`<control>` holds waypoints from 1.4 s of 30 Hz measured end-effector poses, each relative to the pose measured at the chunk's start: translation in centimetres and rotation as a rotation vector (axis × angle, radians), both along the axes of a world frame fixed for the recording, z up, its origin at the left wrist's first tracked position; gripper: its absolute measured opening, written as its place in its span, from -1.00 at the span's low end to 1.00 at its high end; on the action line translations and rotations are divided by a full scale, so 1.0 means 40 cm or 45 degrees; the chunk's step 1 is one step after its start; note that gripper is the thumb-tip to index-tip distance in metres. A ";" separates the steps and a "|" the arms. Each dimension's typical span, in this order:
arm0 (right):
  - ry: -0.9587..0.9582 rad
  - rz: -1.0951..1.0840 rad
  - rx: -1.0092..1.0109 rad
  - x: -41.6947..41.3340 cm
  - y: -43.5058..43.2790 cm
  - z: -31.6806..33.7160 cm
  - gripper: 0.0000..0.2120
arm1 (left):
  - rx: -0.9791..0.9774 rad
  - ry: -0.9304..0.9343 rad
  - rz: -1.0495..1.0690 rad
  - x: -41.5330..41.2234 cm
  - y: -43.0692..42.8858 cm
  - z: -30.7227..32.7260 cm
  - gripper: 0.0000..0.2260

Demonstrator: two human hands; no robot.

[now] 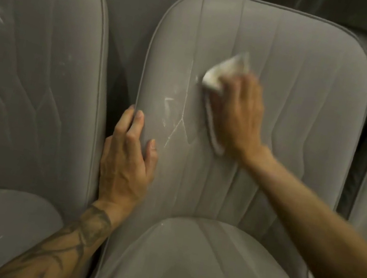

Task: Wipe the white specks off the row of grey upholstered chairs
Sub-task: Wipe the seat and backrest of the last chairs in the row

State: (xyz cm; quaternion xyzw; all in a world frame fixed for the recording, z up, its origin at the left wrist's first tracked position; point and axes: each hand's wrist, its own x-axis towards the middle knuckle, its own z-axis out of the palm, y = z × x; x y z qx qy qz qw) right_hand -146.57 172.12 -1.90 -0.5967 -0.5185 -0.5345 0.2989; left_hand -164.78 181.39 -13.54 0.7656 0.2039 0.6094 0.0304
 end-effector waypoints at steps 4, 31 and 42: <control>0.267 -0.043 0.417 0.026 0.084 0.134 -0.74 | -0.007 0.001 0.002 0.000 0.002 0.000 -0.55; 0.326 0.023 0.198 -0.033 0.034 -0.239 -0.85 | 0.017 -0.014 0.015 0.005 0.005 -0.003 -0.56; 0.210 0.015 0.341 -0.029 0.085 0.063 -0.78 | 0.001 -0.004 0.020 0.000 0.001 0.003 -0.56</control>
